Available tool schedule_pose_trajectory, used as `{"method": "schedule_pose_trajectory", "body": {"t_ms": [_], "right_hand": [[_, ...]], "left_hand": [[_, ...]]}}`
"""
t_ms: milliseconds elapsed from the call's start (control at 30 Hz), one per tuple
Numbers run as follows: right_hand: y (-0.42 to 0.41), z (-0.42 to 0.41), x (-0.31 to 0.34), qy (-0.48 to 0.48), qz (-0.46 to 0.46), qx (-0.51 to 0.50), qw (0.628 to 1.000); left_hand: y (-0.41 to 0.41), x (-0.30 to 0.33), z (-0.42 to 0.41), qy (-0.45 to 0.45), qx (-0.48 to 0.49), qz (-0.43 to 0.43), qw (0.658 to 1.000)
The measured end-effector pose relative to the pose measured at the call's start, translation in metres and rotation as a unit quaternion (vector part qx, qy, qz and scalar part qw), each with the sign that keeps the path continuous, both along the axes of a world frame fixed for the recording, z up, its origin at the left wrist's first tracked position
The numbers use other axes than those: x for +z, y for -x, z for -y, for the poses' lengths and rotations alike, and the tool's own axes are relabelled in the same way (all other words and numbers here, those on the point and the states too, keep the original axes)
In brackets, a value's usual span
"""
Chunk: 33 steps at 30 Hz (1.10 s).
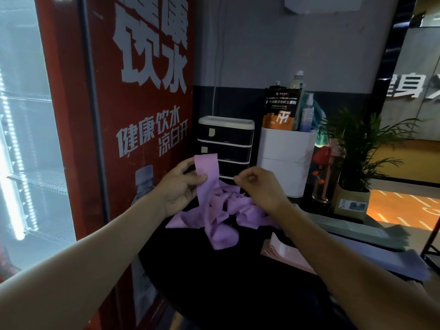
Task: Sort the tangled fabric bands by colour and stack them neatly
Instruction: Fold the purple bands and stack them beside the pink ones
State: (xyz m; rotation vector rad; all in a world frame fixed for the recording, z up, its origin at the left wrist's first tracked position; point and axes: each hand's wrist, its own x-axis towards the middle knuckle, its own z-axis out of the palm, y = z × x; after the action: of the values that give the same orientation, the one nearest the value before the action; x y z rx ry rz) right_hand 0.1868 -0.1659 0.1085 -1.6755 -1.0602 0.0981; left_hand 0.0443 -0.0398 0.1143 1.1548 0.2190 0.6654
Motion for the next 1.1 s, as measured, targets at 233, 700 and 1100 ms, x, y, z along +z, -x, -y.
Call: {"method": "schedule_pose_trajectory", "body": {"t_ms": [233, 700, 1100], "right_hand": [[0.033, -0.003, 0.018, -0.008, -0.002, 0.087, 0.996], [0.04, 0.015, 0.051, -0.02, 0.247, 0.005, 0.969], [0.038, 0.033, 0.07, -0.029, 0.16, 0.012, 0.987]], "left_hand": [[-0.007, 0.016, 0.011, -0.036, 0.018, -0.006, 0.999], [0.004, 0.035, 0.021, -0.241, 0.1, -0.15, 0.954], [0.003, 0.048, 0.059, -0.382, 0.066, -0.105, 0.916]]}}
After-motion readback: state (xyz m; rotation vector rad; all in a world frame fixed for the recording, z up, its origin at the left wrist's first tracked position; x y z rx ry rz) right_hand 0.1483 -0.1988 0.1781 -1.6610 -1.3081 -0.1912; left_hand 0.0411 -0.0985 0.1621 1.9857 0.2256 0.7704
